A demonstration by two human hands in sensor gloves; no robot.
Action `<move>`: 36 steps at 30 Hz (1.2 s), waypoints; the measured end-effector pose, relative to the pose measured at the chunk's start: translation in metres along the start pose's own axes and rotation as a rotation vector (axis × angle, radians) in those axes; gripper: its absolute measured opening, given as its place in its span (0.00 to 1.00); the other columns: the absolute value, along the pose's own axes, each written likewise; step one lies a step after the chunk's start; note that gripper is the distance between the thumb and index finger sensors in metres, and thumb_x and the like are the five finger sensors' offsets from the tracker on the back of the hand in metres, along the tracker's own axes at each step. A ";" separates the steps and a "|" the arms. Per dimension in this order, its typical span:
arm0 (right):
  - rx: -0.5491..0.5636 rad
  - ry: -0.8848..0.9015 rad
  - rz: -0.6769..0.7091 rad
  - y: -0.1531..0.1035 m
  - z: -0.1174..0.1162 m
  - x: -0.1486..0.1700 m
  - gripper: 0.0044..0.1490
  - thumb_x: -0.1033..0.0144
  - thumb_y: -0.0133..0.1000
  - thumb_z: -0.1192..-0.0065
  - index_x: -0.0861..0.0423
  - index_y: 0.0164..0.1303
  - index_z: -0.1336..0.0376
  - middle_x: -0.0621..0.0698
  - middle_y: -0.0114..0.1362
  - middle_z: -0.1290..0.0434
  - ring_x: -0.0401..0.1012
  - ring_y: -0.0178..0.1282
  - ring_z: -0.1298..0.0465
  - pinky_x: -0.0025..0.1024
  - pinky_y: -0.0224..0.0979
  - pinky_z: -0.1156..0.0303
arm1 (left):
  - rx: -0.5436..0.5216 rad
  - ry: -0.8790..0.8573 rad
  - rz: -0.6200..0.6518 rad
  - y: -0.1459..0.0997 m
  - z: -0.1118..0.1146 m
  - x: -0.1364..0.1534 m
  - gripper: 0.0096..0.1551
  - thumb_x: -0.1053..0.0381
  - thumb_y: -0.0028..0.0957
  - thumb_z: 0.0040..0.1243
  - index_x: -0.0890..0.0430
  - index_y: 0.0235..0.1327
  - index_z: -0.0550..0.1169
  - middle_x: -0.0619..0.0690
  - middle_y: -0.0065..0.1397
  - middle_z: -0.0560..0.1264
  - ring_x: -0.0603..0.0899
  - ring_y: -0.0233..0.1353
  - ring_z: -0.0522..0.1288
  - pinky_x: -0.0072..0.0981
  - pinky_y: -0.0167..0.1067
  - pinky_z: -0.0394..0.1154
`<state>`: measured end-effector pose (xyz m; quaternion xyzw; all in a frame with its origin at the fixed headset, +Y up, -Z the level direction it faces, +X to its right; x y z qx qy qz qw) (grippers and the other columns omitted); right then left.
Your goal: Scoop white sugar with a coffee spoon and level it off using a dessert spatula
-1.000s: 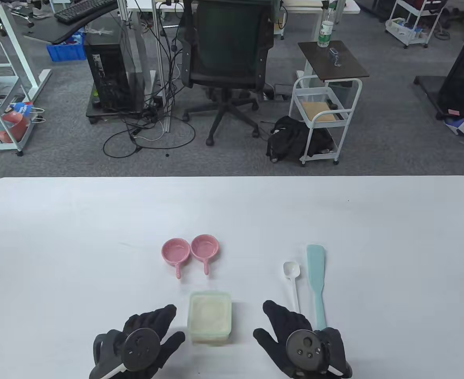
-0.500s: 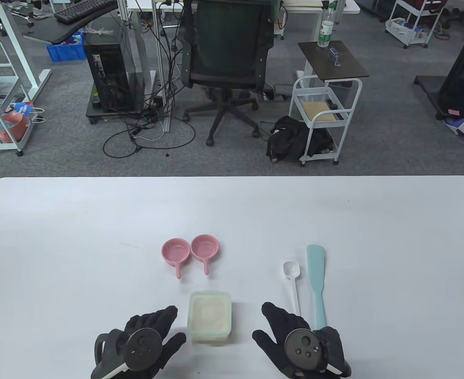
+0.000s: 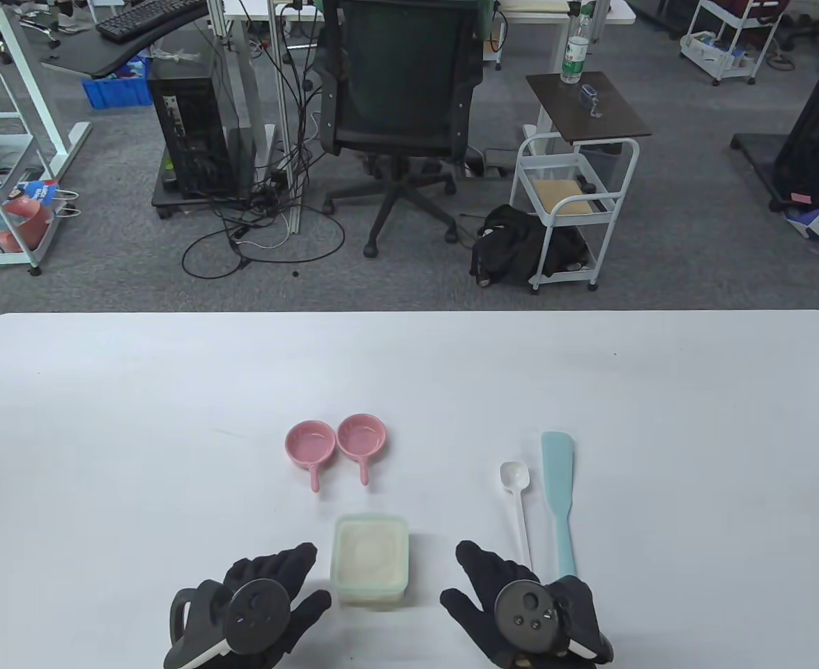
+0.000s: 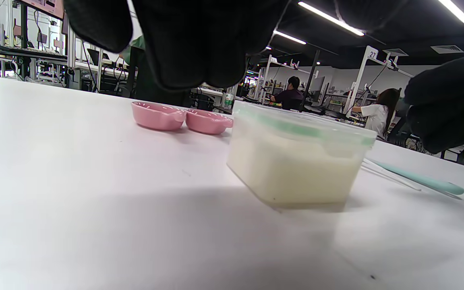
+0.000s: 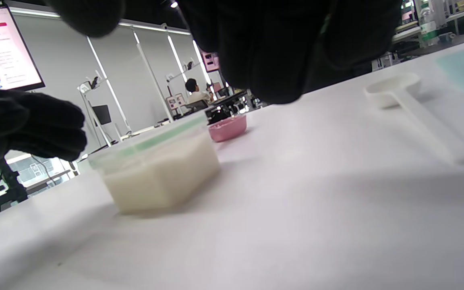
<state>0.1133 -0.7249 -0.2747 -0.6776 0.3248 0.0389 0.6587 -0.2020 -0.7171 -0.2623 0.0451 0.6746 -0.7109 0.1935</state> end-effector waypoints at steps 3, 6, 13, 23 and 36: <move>0.010 -0.034 0.018 -0.001 -0.001 -0.004 0.48 0.45 0.69 0.56 0.71 0.85 0.50 0.72 0.77 0.35 0.61 0.70 0.28 0.72 0.71 0.37 | 0.007 0.000 0.001 0.000 0.002 -0.001 0.43 0.34 0.65 0.45 0.58 0.87 0.66 0.59 0.82 0.74 0.68 0.79 0.76 0.72 0.74 0.65; 0.010 -0.096 0.037 0.002 -0.005 -0.009 0.48 0.45 0.69 0.56 0.71 0.85 0.51 0.72 0.77 0.35 0.62 0.70 0.28 0.73 0.72 0.37 | 0.009 -0.014 -0.005 0.001 0.005 -0.002 0.41 0.36 0.66 0.45 0.57 0.87 0.65 0.59 0.82 0.73 0.67 0.79 0.76 0.71 0.74 0.65; -0.061 -0.051 0.025 0.027 -0.006 -0.026 0.49 0.44 0.70 0.57 0.71 0.86 0.52 0.74 0.78 0.37 0.63 0.71 0.29 0.74 0.72 0.38 | 0.098 -0.122 -0.062 0.018 0.007 -0.003 0.43 0.35 0.66 0.44 0.58 0.89 0.62 0.62 0.86 0.69 0.70 0.81 0.72 0.72 0.75 0.63; -0.042 -0.064 0.012 0.042 -0.017 -0.025 0.49 0.44 0.70 0.57 0.72 0.86 0.52 0.74 0.78 0.37 0.63 0.71 0.29 0.74 0.71 0.38 | 0.113 0.042 -0.151 0.083 0.011 -0.020 0.42 0.37 0.67 0.41 0.56 0.92 0.57 0.62 0.91 0.60 0.71 0.86 0.67 0.74 0.78 0.58; -0.150 -0.368 0.184 0.051 -0.044 -0.055 0.57 0.39 0.69 0.56 0.74 0.87 0.59 0.81 0.83 0.51 0.73 0.78 0.43 0.79 0.72 0.43 | 0.083 0.099 -0.111 0.091 0.034 -0.019 0.36 0.40 0.67 0.45 0.51 0.88 0.65 0.55 0.84 0.71 0.63 0.79 0.75 0.71 0.76 0.63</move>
Point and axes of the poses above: the tracker on the back of each hand, its own x axis roughly to the little-finger side, its own y axis roughly from the wrist to the fingertips, z = x × y, the point moved 1 cm from there along y, roughly from the wrist to the fingertips
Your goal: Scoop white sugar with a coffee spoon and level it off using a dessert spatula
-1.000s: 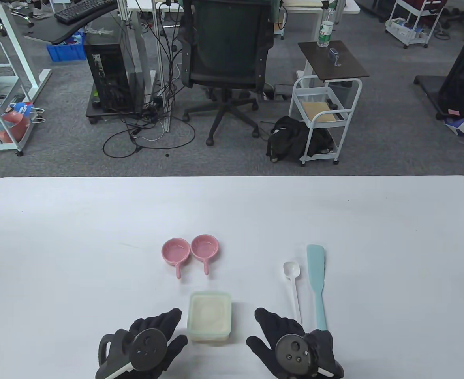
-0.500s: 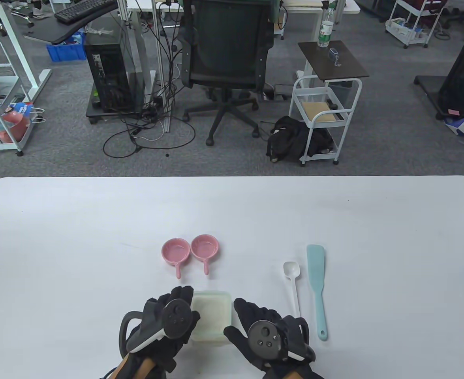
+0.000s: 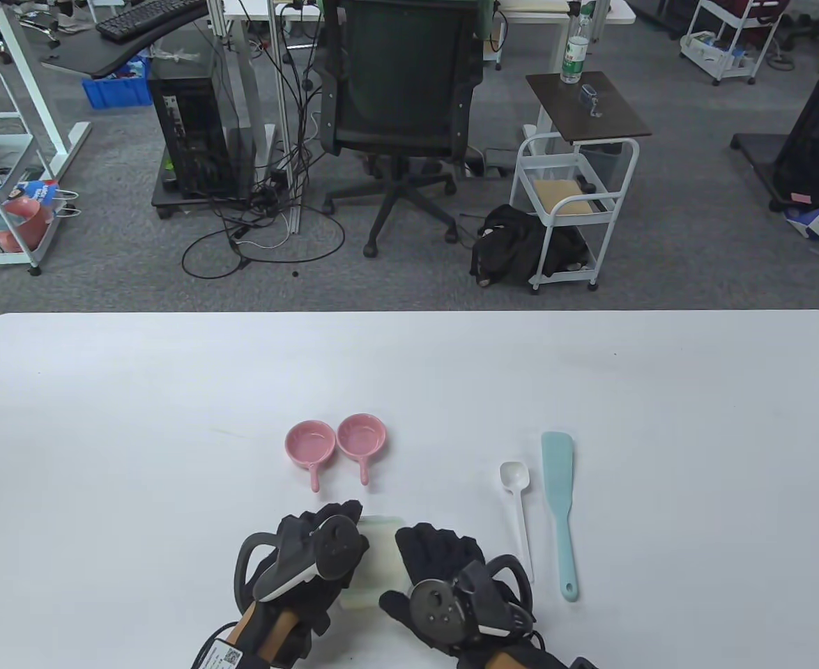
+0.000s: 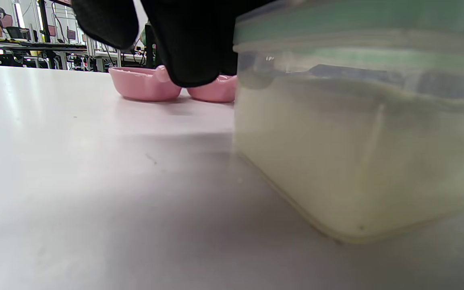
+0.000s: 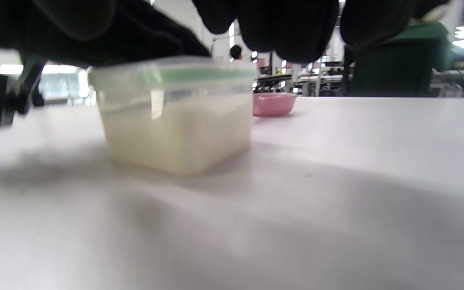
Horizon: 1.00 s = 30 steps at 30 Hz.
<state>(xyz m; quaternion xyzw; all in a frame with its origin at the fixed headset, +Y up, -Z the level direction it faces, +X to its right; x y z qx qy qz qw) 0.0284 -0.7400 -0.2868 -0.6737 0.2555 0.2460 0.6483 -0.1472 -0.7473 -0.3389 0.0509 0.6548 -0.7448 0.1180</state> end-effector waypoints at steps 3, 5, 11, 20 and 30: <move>0.025 -0.170 0.082 0.000 -0.004 -0.016 0.60 0.36 0.67 0.52 0.74 0.86 0.58 0.82 0.83 0.54 0.73 0.79 0.46 0.79 0.72 0.44 | -0.003 -0.002 0.007 -0.002 0.003 0.000 0.35 0.41 0.67 0.42 0.50 0.88 0.63 0.55 0.85 0.69 0.63 0.80 0.74 0.71 0.76 0.63; 0.053 -0.275 0.095 0.002 -0.008 -0.024 0.58 0.37 0.66 0.49 0.73 0.84 0.56 0.81 0.82 0.52 0.72 0.78 0.44 0.77 0.73 0.42 | -0.005 -0.001 0.017 -0.002 0.004 0.000 0.35 0.41 0.67 0.42 0.49 0.89 0.62 0.54 0.85 0.69 0.63 0.81 0.74 0.71 0.77 0.63; 0.138 -0.337 0.117 0.004 -0.016 -0.035 0.49 0.44 0.66 0.45 0.70 0.80 0.51 0.78 0.78 0.44 0.67 0.73 0.37 0.72 0.72 0.37 | -0.029 -0.008 0.038 -0.007 0.009 -0.001 0.36 0.40 0.67 0.40 0.49 0.89 0.61 0.54 0.85 0.68 0.62 0.80 0.74 0.71 0.77 0.63; 0.283 -0.603 0.222 0.012 -0.012 -0.052 0.49 0.36 0.55 0.30 0.65 0.69 0.35 0.67 0.65 0.24 0.53 0.61 0.19 0.58 0.66 0.20 | -0.031 -0.031 0.003 -0.002 0.006 0.001 0.33 0.41 0.67 0.42 0.46 0.86 0.66 0.52 0.82 0.73 0.61 0.77 0.77 0.70 0.77 0.65; 0.328 -0.877 0.469 0.009 -0.014 -0.073 0.43 0.39 0.53 0.27 0.69 0.51 0.26 0.65 0.47 0.15 0.48 0.43 0.09 0.46 0.48 0.07 | -0.105 -0.090 -0.035 -0.004 0.011 0.001 0.32 0.42 0.66 0.44 0.48 0.83 0.69 0.54 0.78 0.76 0.59 0.73 0.80 0.67 0.76 0.68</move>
Point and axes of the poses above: the tracker on the back of each hand, its own x axis roughly to the little-finger side, its own y axis roughly from the wrist to the fingertips, z = x × y, the point moved 1 cm from there along y, roughly from the wrist to the fingertips
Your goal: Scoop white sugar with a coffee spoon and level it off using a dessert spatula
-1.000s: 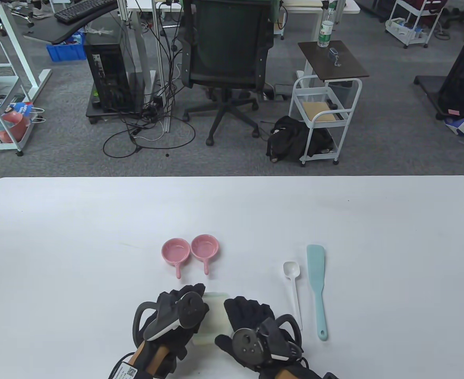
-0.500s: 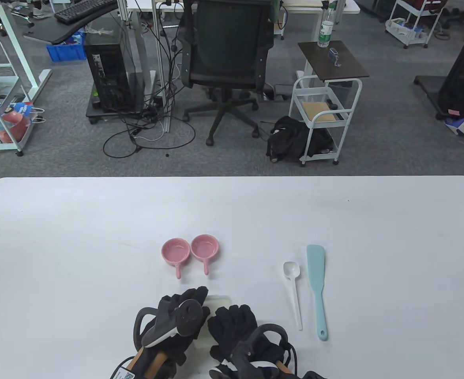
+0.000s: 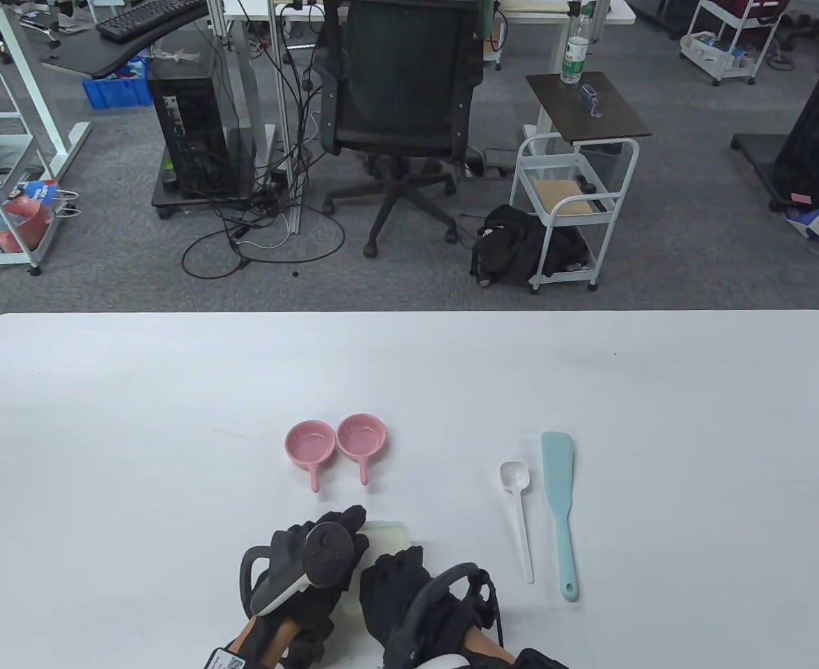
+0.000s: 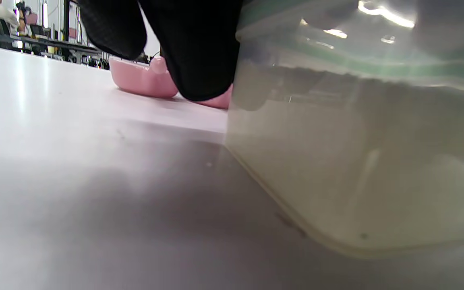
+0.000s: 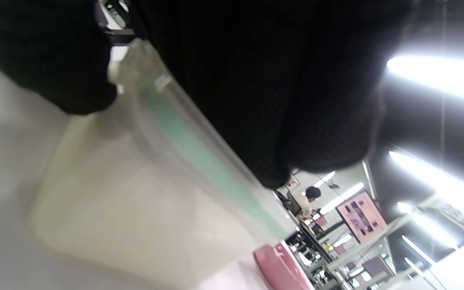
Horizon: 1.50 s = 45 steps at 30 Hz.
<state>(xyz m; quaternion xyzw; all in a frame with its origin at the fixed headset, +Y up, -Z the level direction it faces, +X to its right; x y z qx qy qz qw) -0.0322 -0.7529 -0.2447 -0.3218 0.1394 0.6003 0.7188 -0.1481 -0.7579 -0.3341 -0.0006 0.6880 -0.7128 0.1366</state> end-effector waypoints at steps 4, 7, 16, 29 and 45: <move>-0.020 -0.016 0.058 0.005 0.002 0.001 0.43 0.38 0.51 0.27 0.69 0.47 0.25 0.64 0.43 0.14 0.47 0.38 0.08 0.43 0.43 0.06 | -0.016 -0.005 -0.005 0.000 0.001 -0.001 0.32 0.43 0.66 0.44 0.49 0.83 0.69 0.54 0.77 0.77 0.59 0.72 0.81 0.67 0.75 0.68; -0.037 0.155 0.016 0.004 0.002 0.015 0.36 0.44 0.56 0.33 0.67 0.47 0.25 0.64 0.43 0.15 0.47 0.39 0.08 0.44 0.43 0.06 | -0.016 -0.009 -0.005 0.000 0.000 0.000 0.31 0.43 0.66 0.43 0.48 0.83 0.70 0.54 0.77 0.77 0.59 0.72 0.81 0.66 0.76 0.68; -0.009 0.704 -0.402 -0.023 -0.026 0.073 0.39 0.36 0.62 0.49 0.58 0.64 0.30 0.60 0.62 0.20 0.48 0.58 0.15 0.55 0.66 0.18 | 0.034 -0.101 -0.023 0.001 0.003 0.007 0.33 0.42 0.66 0.41 0.49 0.85 0.67 0.55 0.78 0.75 0.59 0.73 0.80 0.67 0.76 0.67; -0.579 1.269 -0.704 0.037 -0.131 0.110 0.43 0.43 0.71 0.60 0.66 0.74 0.34 0.72 0.74 0.29 0.66 0.71 0.28 0.76 0.72 0.38 | 0.074 -0.071 -0.128 -0.002 0.005 0.010 0.43 0.35 0.65 0.37 0.63 0.81 0.69 0.59 0.70 0.80 0.65 0.69 0.82 0.69 0.73 0.67; -0.452 1.086 -0.621 0.041 -0.125 0.092 0.33 0.48 0.72 0.69 0.61 0.62 0.37 0.68 0.71 0.30 0.62 0.69 0.28 0.74 0.72 0.37 | 0.084 -0.078 -0.122 0.000 0.006 0.009 0.41 0.37 0.66 0.37 0.63 0.81 0.69 0.59 0.71 0.80 0.65 0.69 0.81 0.70 0.74 0.66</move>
Point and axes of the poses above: the tracker on the back of each hand, its own x axis roughly to the little-finger side, its own y axis roughly from the wrist to the fingertips, z = x × y, the point moved 1 cm from there along y, roughly from the wrist to the fingertips
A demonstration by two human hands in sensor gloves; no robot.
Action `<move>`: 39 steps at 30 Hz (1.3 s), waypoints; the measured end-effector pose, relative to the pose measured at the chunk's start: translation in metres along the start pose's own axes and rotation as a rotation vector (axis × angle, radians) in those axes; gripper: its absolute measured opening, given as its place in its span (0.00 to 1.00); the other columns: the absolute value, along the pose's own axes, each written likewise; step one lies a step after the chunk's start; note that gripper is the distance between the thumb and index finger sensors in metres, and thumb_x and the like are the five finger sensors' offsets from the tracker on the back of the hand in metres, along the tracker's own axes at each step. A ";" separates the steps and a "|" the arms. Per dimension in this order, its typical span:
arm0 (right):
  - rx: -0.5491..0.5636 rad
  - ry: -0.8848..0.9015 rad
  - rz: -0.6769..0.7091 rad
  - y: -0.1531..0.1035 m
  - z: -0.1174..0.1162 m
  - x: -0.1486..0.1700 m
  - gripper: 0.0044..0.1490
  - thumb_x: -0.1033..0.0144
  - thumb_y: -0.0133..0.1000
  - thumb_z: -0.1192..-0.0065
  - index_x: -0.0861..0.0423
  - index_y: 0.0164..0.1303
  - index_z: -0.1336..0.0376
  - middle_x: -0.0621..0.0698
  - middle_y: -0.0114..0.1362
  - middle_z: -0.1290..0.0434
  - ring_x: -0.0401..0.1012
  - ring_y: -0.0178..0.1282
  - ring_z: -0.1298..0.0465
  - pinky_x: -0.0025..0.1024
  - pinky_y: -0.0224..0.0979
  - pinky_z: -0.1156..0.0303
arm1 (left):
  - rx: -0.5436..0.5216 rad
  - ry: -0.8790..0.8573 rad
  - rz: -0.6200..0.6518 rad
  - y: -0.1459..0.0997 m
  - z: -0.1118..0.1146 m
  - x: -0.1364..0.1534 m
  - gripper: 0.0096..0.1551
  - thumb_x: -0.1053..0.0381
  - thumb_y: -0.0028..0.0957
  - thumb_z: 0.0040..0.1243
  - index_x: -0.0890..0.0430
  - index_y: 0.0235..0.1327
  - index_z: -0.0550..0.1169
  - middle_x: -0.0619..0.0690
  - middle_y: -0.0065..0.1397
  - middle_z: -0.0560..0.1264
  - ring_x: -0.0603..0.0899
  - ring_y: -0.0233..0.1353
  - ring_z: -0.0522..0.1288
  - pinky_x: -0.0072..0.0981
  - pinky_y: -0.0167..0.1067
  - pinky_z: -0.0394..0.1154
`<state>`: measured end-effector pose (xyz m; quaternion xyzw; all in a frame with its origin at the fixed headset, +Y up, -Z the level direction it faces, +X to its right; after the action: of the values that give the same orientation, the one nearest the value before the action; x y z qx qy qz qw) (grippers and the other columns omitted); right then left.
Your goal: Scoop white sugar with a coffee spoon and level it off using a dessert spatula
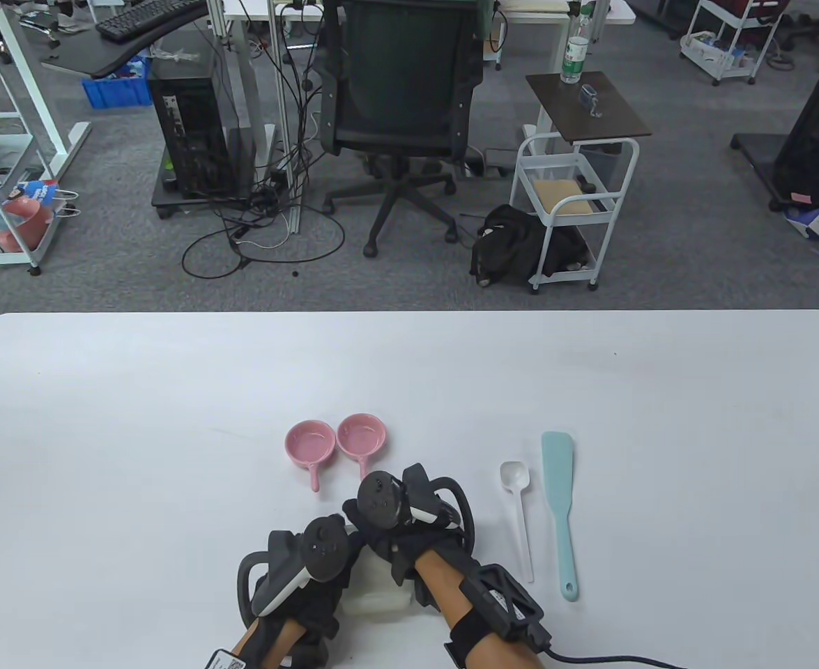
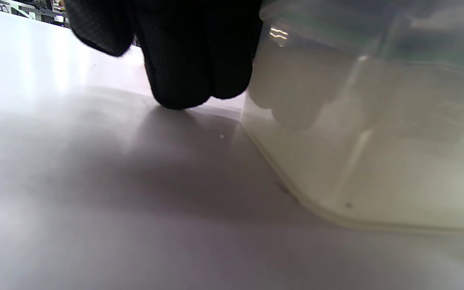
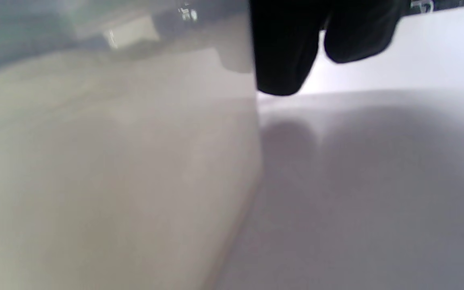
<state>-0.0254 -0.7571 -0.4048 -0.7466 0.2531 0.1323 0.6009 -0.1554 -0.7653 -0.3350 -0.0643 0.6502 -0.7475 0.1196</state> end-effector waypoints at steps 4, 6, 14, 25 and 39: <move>0.124 -0.001 0.069 -0.020 0.007 -0.003 0.31 0.53 0.70 0.60 0.62 0.69 0.36 0.70 0.74 0.32 0.63 0.71 0.29 0.73 0.72 0.37 | 0.004 -0.004 -0.005 0.000 0.000 0.000 0.41 0.38 0.66 0.37 0.64 0.81 0.69 0.59 0.71 0.80 0.65 0.69 0.81 0.70 0.73 0.66; 0.101 0.024 0.109 -0.031 0.011 -0.001 0.34 0.53 0.70 0.60 0.63 0.77 0.40 0.72 0.78 0.36 0.64 0.72 0.30 0.74 0.72 0.38 | 0.004 -0.006 -0.007 0.000 0.000 0.000 0.40 0.39 0.66 0.36 0.63 0.81 0.69 0.59 0.71 0.80 0.65 0.69 0.81 0.70 0.73 0.66; -0.235 0.129 0.208 -0.064 0.010 -0.004 0.68 0.39 0.67 0.43 0.74 0.89 0.69 0.80 0.87 0.60 0.78 0.80 0.48 0.81 0.73 0.47 | 0.006 -0.018 -0.018 0.000 0.000 0.000 0.39 0.39 0.67 0.36 0.63 0.81 0.69 0.59 0.71 0.79 0.65 0.70 0.81 0.71 0.73 0.66; -0.294 -0.330 0.275 -0.073 -0.015 -0.032 0.95 0.25 0.53 0.37 0.76 0.78 0.89 0.92 0.77 0.76 0.85 0.77 0.61 0.85 0.72 0.51 | 0.005 -0.025 -0.021 0.000 0.000 0.001 0.39 0.40 0.67 0.36 0.63 0.80 0.69 0.59 0.70 0.79 0.65 0.70 0.81 0.70 0.74 0.66; -0.106 -0.210 0.328 -0.077 -0.013 -0.023 0.84 0.27 0.59 0.42 0.70 0.84 0.84 0.89 0.83 0.67 0.83 0.78 0.52 0.85 0.71 0.48 | 0.006 -0.028 -0.019 0.000 0.000 0.002 0.38 0.40 0.67 0.35 0.62 0.80 0.69 0.58 0.70 0.79 0.65 0.70 0.81 0.71 0.74 0.66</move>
<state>-0.0048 -0.7529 -0.3267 -0.7080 0.3000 0.3187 0.5543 -0.1573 -0.7656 -0.3352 -0.0807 0.6458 -0.7494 0.1219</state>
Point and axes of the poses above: the tracker on the back of each hand, its own x axis roughly to the little-finger side, its own y axis roughly from the wrist to the fingertips, z = x × y, the point moved 1 cm from there along y, roughly from the wrist to the fingertips
